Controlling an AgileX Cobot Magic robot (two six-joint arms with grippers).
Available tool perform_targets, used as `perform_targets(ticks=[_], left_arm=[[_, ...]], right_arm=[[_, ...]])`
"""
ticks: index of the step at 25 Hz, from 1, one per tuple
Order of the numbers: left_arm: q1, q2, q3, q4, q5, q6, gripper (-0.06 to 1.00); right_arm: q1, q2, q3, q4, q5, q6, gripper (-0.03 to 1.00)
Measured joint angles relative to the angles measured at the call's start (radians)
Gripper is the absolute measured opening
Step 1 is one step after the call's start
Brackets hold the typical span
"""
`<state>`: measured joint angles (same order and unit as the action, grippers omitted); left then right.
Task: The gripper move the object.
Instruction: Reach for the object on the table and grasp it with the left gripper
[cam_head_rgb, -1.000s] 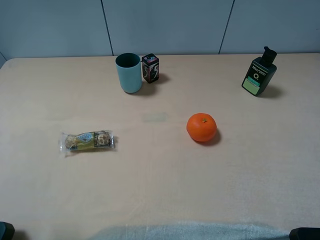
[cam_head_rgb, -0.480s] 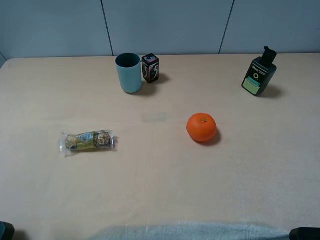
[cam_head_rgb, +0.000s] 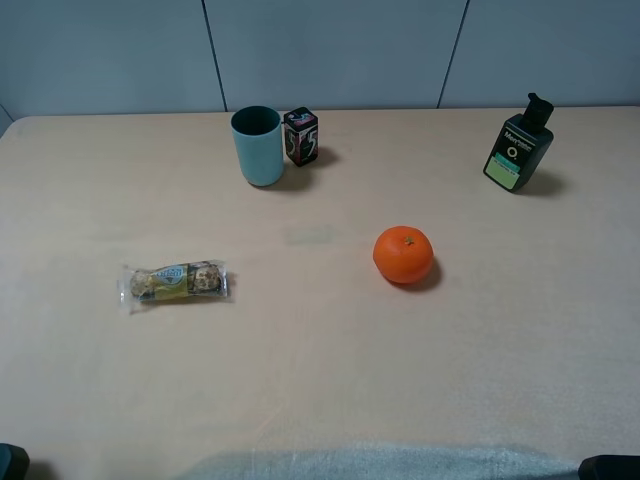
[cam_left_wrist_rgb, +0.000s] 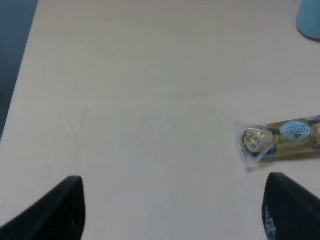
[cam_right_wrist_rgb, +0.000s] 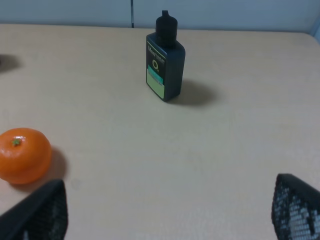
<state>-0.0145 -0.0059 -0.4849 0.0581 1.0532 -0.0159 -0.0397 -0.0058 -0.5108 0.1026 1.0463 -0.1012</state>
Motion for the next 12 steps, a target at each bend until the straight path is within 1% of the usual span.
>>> perform_targets(ticks=[7, 10, 12], left_arm=[[0.0, 0.006, 0.0, 0.002, 0.0, 0.0, 0.72], [0.0, 0.095, -0.019, -0.001, 0.001, -0.003, 0.72], [0.0, 0.198, -0.043, -0.003, 0.001, -0.003, 0.72]], right_arm=[[0.0, 0.0, 0.0, 0.0, 0.0, 0.0, 0.62], [0.0, 0.0, 0.0, 0.0, 0.0, 0.0, 0.62], [0.0, 0.0, 0.0, 0.0, 0.0, 0.0, 0.62]])
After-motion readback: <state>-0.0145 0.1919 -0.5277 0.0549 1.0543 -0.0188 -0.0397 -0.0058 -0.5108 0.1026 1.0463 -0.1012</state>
